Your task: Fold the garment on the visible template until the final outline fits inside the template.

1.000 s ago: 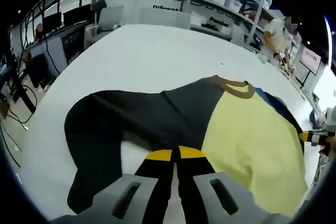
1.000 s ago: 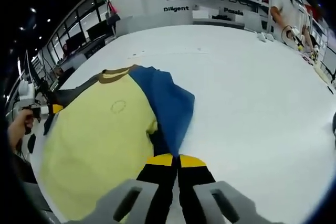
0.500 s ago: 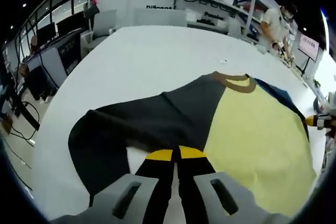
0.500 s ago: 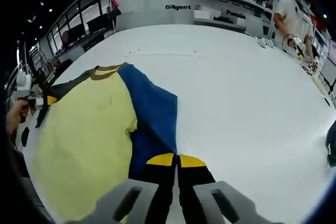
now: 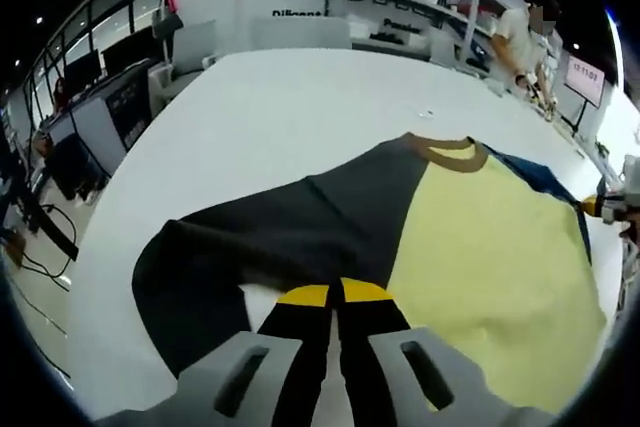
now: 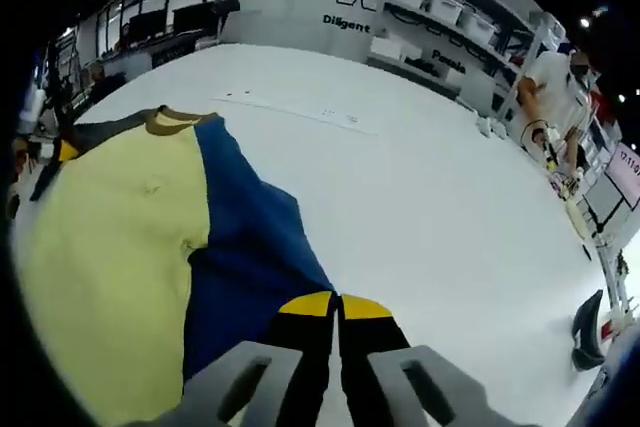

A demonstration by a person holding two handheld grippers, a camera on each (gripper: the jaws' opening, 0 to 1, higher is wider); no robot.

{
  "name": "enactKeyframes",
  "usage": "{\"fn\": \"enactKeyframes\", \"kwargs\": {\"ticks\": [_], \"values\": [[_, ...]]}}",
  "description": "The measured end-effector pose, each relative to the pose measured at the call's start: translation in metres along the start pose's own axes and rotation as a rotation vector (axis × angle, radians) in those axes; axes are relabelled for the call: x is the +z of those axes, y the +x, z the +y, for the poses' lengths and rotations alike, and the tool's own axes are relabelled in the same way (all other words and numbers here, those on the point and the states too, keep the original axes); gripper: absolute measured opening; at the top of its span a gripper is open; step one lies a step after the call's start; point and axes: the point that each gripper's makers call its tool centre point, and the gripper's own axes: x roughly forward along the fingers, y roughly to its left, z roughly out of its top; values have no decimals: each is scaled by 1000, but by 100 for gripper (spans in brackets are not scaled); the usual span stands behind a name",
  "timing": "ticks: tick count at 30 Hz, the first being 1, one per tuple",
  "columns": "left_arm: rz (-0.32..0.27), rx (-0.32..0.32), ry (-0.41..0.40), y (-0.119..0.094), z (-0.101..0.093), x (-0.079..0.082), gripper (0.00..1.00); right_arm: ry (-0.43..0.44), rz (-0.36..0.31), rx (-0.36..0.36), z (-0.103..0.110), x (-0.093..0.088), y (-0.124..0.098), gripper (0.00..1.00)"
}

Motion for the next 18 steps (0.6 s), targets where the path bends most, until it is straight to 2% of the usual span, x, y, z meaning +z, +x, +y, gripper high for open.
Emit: {"fn": "enactKeyframes", "kwargs": {"ticks": [4,8,18], "values": [[5,-2,2,-1,1,0,4,-45,16,-39,-17,4,13,0],[5,-2,10,-3,3,0,4,-34,27,-39,-30,8,23,0],[10,-8,22,-3,4,-1,4,-57,58,8,-47,15,53,0]]}}
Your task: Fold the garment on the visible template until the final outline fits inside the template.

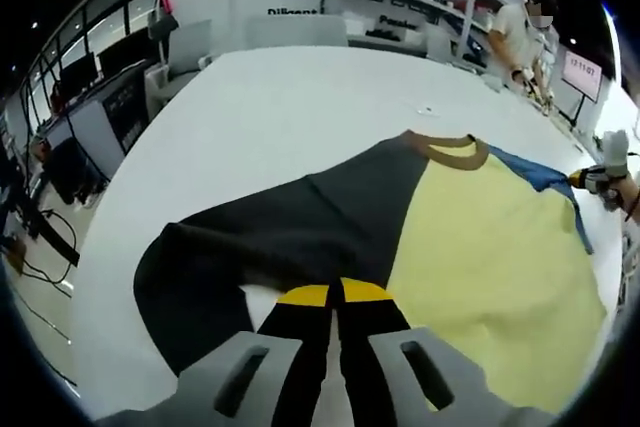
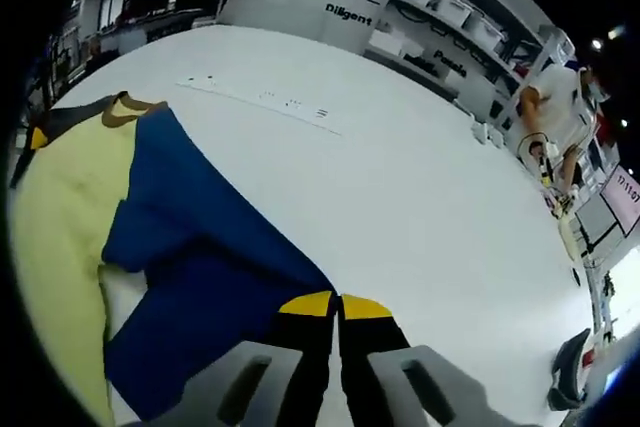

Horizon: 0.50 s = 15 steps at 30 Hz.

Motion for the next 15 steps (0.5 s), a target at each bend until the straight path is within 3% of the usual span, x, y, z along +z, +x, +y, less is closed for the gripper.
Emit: {"fn": "enactKeyframes", "kwargs": {"ticks": [3,8,10,12,14,15], "values": [[1,1,2,-1,0,-1,4,-23,2,1,-5,4,6,0],[-1,4,-4,-1,0,-1,4,17,6,24,-4,4,11,0],[-5,9,-2,-1,0,-1,6,134,-17,32,-4,5,8,0],[-15,18,8,-5,-1,0,12,197,-37,38,-3,4,0,0],[-41,16,1,-9,-2,3,20,230,-40,57,3,1,-8,10],[-57,-4,-30,-12,-7,5,22,286,-49,77,9,-1,-14,17]]}}
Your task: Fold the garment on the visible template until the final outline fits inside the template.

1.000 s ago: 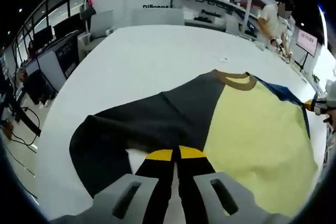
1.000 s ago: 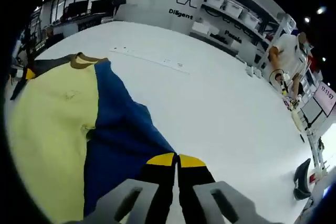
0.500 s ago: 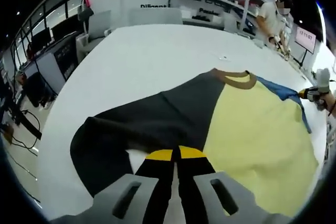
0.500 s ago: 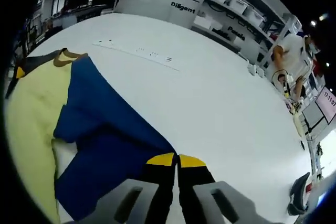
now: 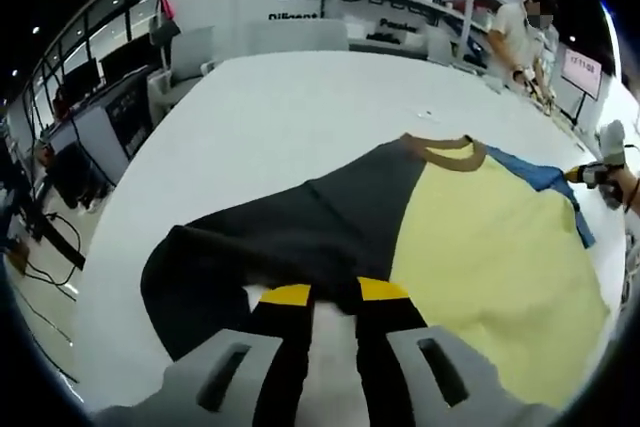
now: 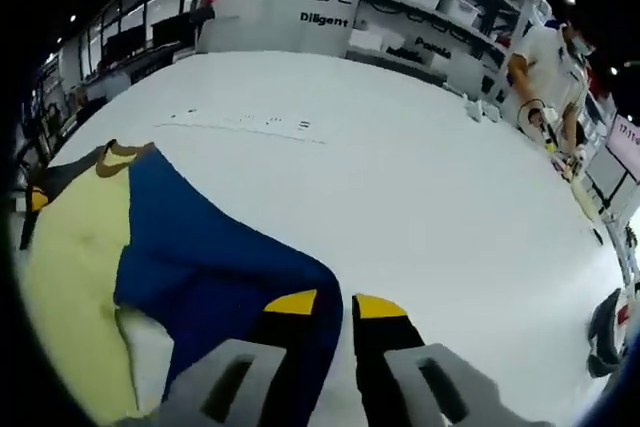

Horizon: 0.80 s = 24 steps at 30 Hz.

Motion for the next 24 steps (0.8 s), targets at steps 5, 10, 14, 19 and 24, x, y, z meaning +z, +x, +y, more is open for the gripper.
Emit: {"fn": "enactKeyframes", "kwargs": {"ticks": [5,10,14,19,24], "values": [[6,-22,-28,-14,-10,-8,32,81,4,32,12,-17,-19,28],[17,-35,-66,-33,-20,-21,41,124,12,48,25,-33,-37,39],[36,-47,-76,-48,-32,-40,44,131,26,51,31,-44,-47,40],[56,-57,-97,-62,-41,-57,47,142,28,39,35,-51,-57,41],[80,-48,-111,-89,-52,-87,49,177,38,14,37,-70,-72,41]]}}
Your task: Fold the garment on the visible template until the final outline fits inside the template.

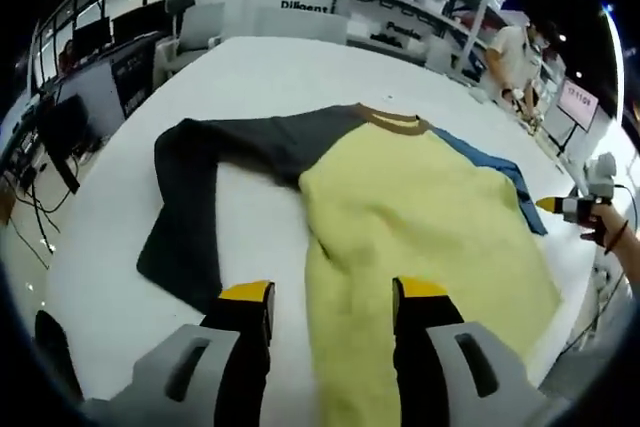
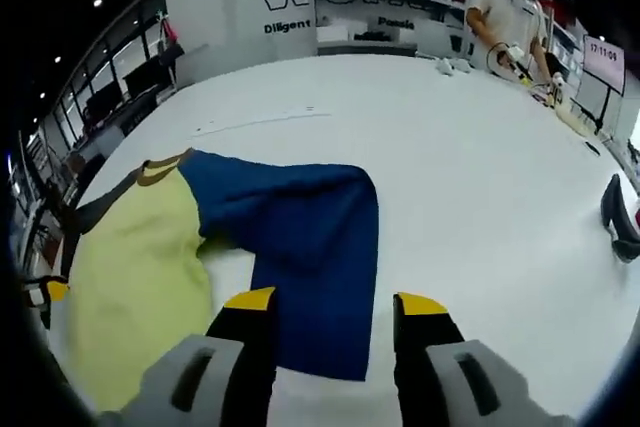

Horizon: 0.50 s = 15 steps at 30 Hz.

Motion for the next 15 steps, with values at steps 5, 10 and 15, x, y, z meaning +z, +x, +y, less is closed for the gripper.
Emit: {"fn": "enactKeyframes", "kwargs": {"ticks": [5,10,15], "values": [[34,0,3,-17,-10,-26,49,17,25,-12,-3,-17,1,39],[61,13,-27,-35,-16,-49,45,2,26,-40,-13,-23,5,28],[115,3,-72,-45,-25,-70,41,-29,39,-74,-18,-27,4,19]]}}
